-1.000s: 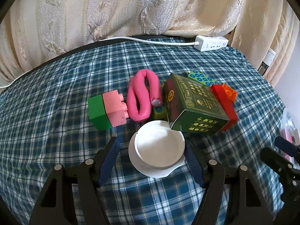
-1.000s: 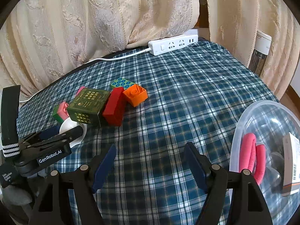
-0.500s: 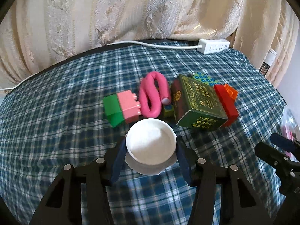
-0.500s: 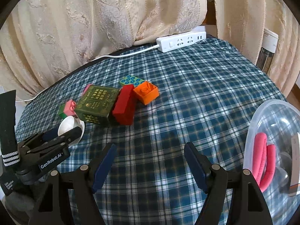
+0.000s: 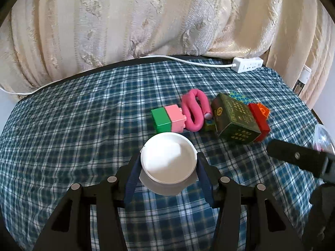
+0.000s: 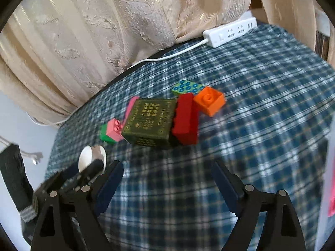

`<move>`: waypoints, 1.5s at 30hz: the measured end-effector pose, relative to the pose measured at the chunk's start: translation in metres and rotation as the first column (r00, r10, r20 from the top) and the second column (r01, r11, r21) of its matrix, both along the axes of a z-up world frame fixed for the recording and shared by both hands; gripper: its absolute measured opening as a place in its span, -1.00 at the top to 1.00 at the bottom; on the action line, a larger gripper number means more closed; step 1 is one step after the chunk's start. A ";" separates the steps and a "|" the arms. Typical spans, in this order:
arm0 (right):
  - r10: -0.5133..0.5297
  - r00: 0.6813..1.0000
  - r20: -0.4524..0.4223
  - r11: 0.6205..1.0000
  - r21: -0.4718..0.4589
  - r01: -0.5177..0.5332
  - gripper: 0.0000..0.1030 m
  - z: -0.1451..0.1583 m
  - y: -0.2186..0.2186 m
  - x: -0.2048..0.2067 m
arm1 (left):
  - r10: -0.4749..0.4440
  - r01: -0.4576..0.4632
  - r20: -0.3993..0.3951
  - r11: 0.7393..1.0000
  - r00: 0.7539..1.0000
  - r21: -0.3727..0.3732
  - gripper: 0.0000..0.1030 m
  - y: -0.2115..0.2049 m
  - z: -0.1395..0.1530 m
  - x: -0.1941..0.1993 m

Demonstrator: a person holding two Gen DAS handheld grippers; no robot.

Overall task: Organize objects
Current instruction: 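Grasp the white cup with the left tool while the right tool grasps the dark green box, then carry the dark green box to the bowl with the right tool while the left holds the cup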

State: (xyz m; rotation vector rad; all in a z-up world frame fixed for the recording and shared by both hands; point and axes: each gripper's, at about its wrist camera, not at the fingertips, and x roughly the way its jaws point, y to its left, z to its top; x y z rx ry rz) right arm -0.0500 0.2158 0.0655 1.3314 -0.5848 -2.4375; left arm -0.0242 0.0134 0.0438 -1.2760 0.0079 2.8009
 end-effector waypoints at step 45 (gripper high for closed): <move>0.064 0.994 -0.089 0.978 0.203 -0.045 -0.39 -0.011 -0.036 -0.032 | 0.030 -0.031 0.037 0.999 0.999 0.040 -0.03 -0.015 -0.006 -0.002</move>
